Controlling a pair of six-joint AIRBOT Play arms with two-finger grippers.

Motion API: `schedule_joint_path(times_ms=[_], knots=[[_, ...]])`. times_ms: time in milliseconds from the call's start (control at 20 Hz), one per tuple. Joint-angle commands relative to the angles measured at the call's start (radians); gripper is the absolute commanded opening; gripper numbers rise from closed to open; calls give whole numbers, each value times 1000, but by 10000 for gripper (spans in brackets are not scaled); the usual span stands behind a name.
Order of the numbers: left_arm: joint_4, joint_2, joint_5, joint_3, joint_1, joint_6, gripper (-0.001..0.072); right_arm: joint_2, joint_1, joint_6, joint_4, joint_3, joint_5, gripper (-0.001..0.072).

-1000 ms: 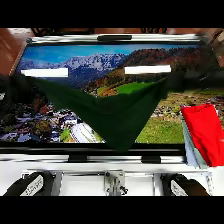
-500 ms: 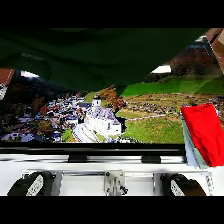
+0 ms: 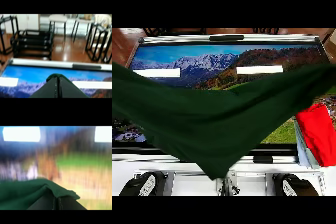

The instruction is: Fold the shirts.

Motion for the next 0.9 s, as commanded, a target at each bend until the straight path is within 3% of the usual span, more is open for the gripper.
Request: schedule_joint_path(times_ms=[0, 150, 300, 400, 550, 650, 700, 750, 800, 850], knots=[[22, -43, 99, -211, -2, 34, 37, 2, 0, 30, -7, -275, 32, 62], [-96, -198, 140, -358, -4, 35, 37, -60, 1, 39, 11, -580, -260, 62], [-209, -439, 237, -415, -60, 34, 37, -256, 0, 35, 105, -748, -588, 62], [-301, -596, 329, -408, -118, 34, 38, -410, 0, 13, 283, -748, -729, 62], [-428, -766, 472, -408, -192, 34, 39, -556, 0, -141, 599, -748, -883, 62], [-475, -837, 465, -408, -214, 34, 40, -589, 1, -180, 653, -748, -919, 62], [-491, -856, 430, -408, -214, 34, 114, -589, 0, -188, 644, -748, -918, 62], [-494, -864, 382, -408, -211, 34, 504, -588, 0, -203, 641, -748, -902, 62], [-494, -863, 315, -407, -199, 37, 715, -586, 0, -220, 642, -748, -879, 62], [-486, -861, 216, -388, -177, 52, 720, -583, 0, -238, 641, -748, -844, 62]])
